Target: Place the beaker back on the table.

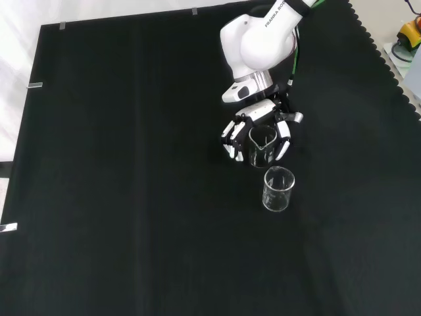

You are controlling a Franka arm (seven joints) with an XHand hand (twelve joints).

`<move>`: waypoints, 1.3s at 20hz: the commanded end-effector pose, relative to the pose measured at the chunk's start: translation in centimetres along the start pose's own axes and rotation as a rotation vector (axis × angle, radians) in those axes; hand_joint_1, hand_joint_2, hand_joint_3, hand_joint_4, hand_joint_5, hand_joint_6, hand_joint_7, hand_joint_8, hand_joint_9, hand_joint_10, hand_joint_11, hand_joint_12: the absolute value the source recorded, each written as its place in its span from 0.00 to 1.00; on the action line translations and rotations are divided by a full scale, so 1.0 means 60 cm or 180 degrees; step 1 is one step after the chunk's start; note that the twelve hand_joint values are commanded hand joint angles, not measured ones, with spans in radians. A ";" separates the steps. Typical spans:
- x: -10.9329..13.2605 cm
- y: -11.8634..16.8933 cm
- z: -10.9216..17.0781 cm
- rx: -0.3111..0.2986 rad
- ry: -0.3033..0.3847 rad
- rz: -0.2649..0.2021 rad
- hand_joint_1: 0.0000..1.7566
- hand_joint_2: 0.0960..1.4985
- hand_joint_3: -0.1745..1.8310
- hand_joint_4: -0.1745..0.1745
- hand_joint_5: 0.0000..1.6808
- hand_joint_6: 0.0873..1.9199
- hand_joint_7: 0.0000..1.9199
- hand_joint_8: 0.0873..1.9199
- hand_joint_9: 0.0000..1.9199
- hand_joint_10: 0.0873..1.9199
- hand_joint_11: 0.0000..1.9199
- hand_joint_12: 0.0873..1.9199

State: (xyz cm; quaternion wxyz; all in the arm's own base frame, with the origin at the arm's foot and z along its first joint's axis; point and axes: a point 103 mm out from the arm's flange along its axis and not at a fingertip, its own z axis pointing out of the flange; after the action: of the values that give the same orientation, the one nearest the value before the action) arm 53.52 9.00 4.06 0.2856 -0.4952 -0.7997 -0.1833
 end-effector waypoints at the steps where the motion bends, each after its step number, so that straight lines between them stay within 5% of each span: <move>1: -0.004 -0.003 0.005 0.0125 0.0016 -0.0035 0.55 0.14 0.55 0.38 0.22 0.22 0.34 0.29 0.46 0.00 0.12 0.67; 20: 0.016 -0.008 -0.004 0.0053 -0.0032 -0.0056 0.51 0.13 0.54 0.34 0.22 0.11 0.30 0.30 0.43 0.00 0.07 0.69; 26: 0.011 -0.024 -0.039 0.0021 -0.0061 -0.0026 0.50 0.13 0.54 0.34 0.22 0.08 0.28 0.30 0.42 0.00 0.07 0.68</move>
State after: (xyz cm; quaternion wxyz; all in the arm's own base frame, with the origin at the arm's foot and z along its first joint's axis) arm 52.78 8.81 5.23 0.2848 -0.4854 -0.8074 -0.1771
